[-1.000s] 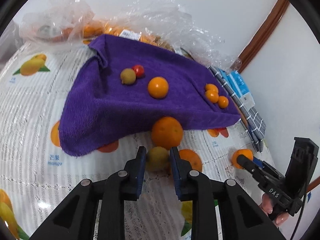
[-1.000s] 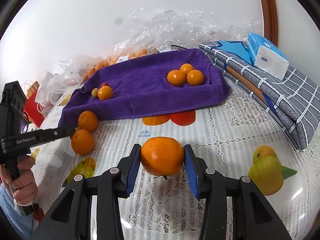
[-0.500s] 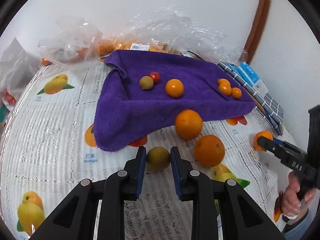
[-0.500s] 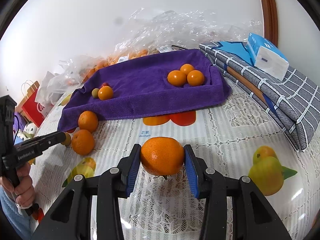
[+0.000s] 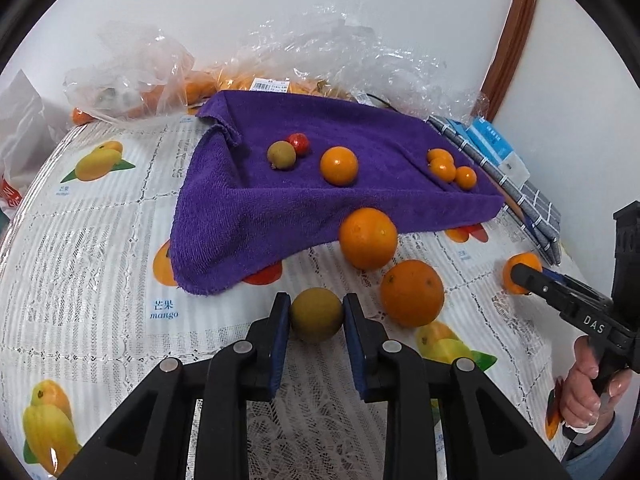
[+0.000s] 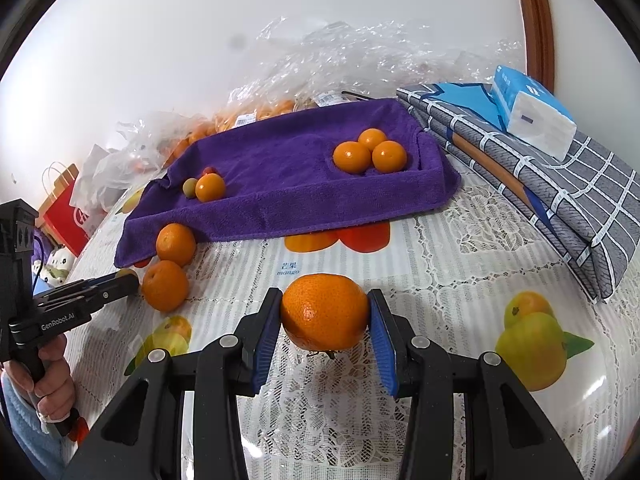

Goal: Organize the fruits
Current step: 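Hold the orange up with the right gripper while the left gripper grasps a yellow-green fruit, then carry both fruits over the towel and open both grippers to drop them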

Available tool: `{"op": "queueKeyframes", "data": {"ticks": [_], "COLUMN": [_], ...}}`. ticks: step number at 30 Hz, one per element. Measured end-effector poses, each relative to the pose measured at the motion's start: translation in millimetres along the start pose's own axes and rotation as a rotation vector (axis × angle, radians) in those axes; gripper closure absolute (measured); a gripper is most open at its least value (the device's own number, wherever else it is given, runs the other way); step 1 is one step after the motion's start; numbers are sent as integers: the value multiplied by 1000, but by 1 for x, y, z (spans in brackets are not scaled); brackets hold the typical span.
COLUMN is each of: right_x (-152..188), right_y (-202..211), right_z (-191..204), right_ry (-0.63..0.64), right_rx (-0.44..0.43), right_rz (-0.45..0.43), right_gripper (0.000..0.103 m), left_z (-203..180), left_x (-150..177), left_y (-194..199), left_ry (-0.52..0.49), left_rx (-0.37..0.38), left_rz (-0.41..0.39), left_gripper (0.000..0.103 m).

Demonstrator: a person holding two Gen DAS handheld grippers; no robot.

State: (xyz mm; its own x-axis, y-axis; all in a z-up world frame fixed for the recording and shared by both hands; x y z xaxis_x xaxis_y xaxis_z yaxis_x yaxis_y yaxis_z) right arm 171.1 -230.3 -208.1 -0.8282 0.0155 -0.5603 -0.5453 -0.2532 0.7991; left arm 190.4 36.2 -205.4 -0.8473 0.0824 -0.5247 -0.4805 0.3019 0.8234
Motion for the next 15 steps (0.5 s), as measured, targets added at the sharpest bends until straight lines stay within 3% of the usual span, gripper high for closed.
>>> {"op": "queueKeyframes", "data": {"ticks": [15], "right_x": [-1], "right_y": [5], "right_z": [2], "right_ry": [9], "right_rx": [4], "right_rz": [3], "right_gripper": [60], "left_z": [-9], "left_x": [-1], "left_y": [22], "left_ry": [-37], "left_rx": [-3], "left_rz": [-86], "left_gripper": [78]}}
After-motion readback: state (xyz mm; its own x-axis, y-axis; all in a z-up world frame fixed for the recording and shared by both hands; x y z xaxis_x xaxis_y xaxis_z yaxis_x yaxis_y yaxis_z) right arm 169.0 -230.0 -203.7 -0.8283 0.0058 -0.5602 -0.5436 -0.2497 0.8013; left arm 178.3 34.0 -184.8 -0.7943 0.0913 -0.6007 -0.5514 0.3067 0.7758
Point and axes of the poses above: each gripper's, at about its wrist camera, not at the fingertips, and y roughly against the way its jaws point, z to its left, x to its underside, the point moved 5 cm from there along -y, roughly the way its jaws point, and after that the axes turned 11 degrees about z, right-handed, at the moved point
